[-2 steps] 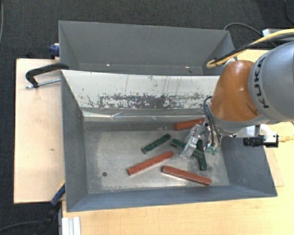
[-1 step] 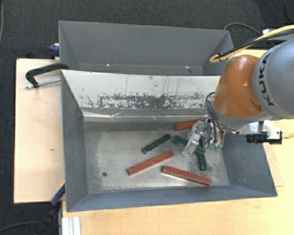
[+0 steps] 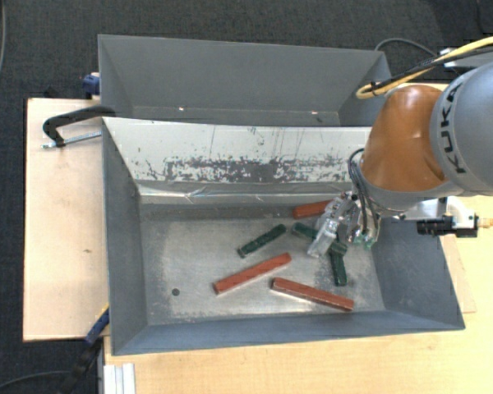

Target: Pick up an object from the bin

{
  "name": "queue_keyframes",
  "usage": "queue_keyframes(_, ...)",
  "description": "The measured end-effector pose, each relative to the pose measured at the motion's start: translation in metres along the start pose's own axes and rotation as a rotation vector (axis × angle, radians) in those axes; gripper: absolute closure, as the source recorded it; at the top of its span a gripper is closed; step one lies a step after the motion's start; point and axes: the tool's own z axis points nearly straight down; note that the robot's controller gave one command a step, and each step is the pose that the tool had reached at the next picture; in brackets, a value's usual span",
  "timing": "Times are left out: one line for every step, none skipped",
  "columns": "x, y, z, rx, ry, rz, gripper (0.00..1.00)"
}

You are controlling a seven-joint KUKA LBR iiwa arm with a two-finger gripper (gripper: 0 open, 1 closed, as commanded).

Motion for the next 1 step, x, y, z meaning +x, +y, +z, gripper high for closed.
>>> queue_keyframes(-0.0007,0.0005,-0.0076,-0.001,-0.002,-0.001,1.0)
